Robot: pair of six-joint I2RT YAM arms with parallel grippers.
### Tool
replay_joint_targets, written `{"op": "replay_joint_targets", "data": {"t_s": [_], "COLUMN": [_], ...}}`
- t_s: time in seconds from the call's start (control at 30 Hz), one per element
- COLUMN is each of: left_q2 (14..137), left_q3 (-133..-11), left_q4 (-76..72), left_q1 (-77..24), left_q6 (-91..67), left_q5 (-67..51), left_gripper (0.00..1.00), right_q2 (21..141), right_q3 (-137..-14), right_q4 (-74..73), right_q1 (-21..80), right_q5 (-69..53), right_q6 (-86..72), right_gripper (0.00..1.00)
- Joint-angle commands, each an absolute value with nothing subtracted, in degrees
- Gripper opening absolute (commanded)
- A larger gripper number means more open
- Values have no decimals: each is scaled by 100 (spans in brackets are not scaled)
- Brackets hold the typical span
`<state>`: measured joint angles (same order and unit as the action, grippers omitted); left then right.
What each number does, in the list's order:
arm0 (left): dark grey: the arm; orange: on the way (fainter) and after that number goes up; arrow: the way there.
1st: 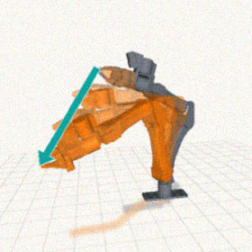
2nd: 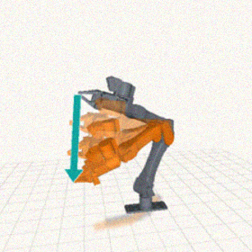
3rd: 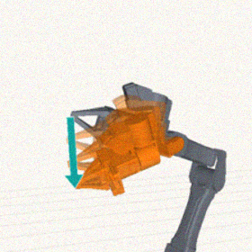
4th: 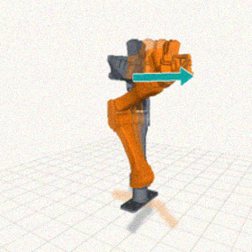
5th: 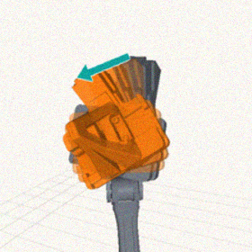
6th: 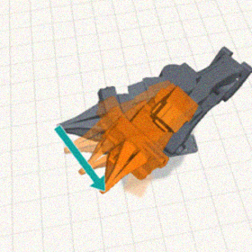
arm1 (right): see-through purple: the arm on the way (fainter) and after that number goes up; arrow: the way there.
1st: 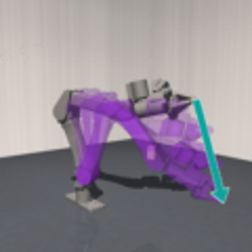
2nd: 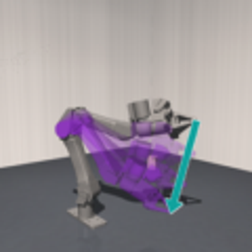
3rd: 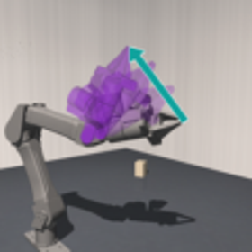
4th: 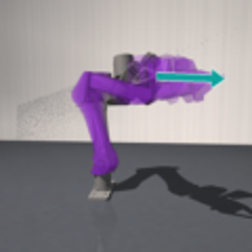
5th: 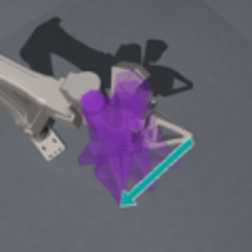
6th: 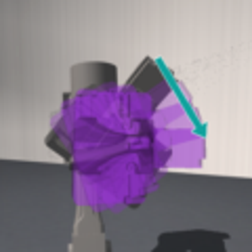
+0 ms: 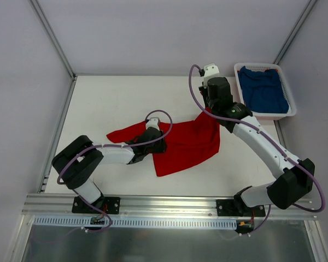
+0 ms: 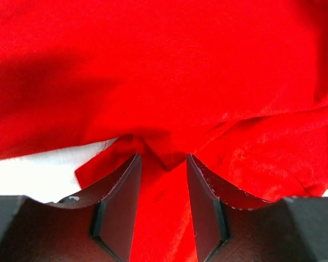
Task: Fold and stack the t-shirts
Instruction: Flatten out the tshirt
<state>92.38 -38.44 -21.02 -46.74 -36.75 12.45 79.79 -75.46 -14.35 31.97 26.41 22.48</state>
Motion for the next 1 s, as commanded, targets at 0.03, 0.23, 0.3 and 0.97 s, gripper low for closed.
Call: {"op": "replay_joint_targets", "data": {"t_s": [0.03,0.23,0.3,0.97], "left_q2": [9386,9510,9536,8887], "left_q3": [-4165,-4333,-4394,-4666], "left_q4": [-2347,-2355,-2347,-1820], "left_q1": [-4597,-4597,-4605,-4597], "left_q6": [-3533,-3525,-3524,-3244], "left_q5": [1187,1143,1125,1301], "left_gripper": [38,36,25,0], "right_q2": [7761,7770,7787,7761], "right_q3": [-7488,-7453,-7453,-7497], "right_q4": [-1257,-1248,-1248,-1222], "right_q1": [3173,3173,3173,3146], "right_q5": [2601,2619,2610,2733], "right_q6": [2188,2206,2197,2162], "right_gripper": [0,0,0,0]}}
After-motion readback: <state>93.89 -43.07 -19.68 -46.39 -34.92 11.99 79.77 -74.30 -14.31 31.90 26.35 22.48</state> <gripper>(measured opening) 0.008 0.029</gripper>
